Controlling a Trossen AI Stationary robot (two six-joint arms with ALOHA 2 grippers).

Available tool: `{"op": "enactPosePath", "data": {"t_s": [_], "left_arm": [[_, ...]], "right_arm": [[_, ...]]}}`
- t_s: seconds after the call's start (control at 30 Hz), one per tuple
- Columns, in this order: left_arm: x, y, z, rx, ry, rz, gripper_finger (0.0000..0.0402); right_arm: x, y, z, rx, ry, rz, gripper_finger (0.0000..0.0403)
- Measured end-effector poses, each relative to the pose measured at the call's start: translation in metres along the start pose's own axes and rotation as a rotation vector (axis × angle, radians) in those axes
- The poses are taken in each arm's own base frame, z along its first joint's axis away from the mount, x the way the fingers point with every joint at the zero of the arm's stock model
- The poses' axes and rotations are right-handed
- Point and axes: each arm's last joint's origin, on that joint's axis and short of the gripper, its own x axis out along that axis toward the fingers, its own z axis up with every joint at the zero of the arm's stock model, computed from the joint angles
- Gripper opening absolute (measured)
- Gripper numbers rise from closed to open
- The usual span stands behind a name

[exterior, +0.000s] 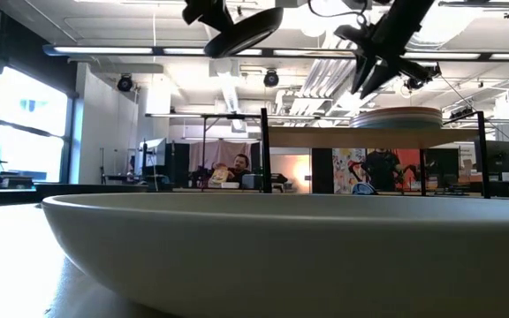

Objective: Place and stack plates onto a shelf
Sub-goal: Put the bottom black plate on the shelf

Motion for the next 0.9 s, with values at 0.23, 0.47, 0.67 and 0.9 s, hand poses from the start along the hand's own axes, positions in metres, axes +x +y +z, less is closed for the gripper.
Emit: {"op": "enactPosePath", "data": {"t_s": [0.23,0.47,0.67,0.9], "left_arm": [[0.001,0.001,-0.002,-0.029,0.005,0.001,0.0001],[0.001,0.002,-0.001,-0.032,0.001,0.003,0.0001],[0.001,0.004,0.002,0.001,-0.029,0.03,0.0001],[0.001,0.008,0.006,0.063,-0.076,0.059,0.0001]], "right_arm": [[0.003,-0.014,0.008,-0.01,0.014,-0.075,0.0066],[0.004,-0.02,0.012,-0.017,0.052,-0.08,0.0066],[0.005,-0.024,0.012,-0.02,0.057,-0.103,0.0066],[0.005,-0.028,0.014,-0.009,0.06,-0.129,0.0066]]}}
